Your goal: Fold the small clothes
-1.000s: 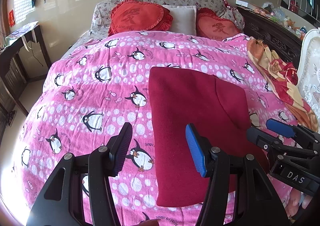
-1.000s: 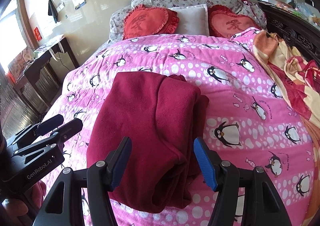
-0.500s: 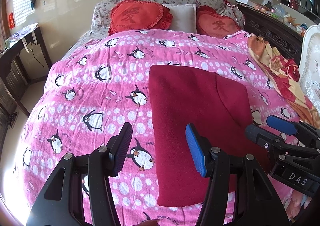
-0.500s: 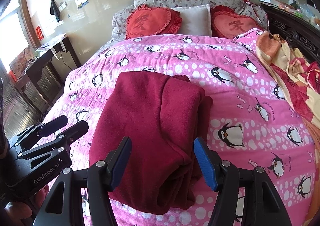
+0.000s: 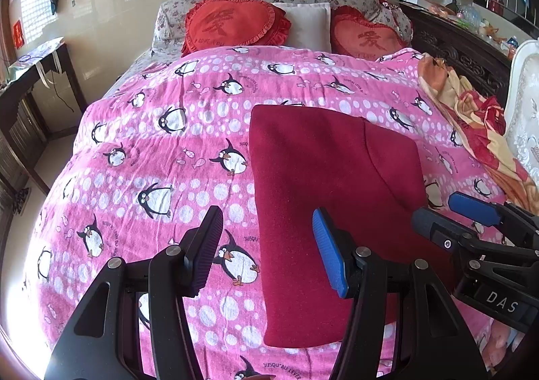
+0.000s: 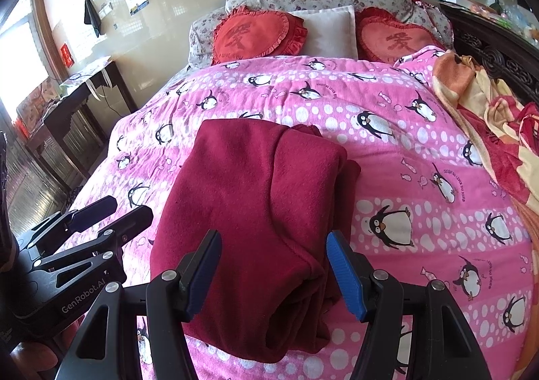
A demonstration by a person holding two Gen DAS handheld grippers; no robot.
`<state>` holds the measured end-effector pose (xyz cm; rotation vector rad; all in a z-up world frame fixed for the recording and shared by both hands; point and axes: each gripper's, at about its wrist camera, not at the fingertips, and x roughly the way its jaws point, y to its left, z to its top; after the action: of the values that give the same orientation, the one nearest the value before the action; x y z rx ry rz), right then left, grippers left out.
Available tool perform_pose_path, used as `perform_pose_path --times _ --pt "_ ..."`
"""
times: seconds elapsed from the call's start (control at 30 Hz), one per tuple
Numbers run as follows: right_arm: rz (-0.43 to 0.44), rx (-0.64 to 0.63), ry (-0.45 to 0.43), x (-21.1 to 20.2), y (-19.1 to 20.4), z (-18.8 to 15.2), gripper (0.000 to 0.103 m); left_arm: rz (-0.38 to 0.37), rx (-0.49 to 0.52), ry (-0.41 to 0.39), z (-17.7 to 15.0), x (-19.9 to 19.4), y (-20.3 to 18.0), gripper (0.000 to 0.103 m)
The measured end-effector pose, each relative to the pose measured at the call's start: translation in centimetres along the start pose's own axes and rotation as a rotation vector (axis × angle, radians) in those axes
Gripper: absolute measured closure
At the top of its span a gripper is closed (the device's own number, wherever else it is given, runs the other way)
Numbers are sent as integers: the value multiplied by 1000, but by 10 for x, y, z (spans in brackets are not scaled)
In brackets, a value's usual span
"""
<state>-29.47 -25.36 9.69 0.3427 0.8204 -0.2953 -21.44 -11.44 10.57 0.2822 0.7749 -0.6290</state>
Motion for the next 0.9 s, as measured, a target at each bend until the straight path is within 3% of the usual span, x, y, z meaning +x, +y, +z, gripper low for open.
perform_pose_path --times 0.9 --pt "-1 -3 15 8 5 4 40 -6 -6 12 2 8 0 48"
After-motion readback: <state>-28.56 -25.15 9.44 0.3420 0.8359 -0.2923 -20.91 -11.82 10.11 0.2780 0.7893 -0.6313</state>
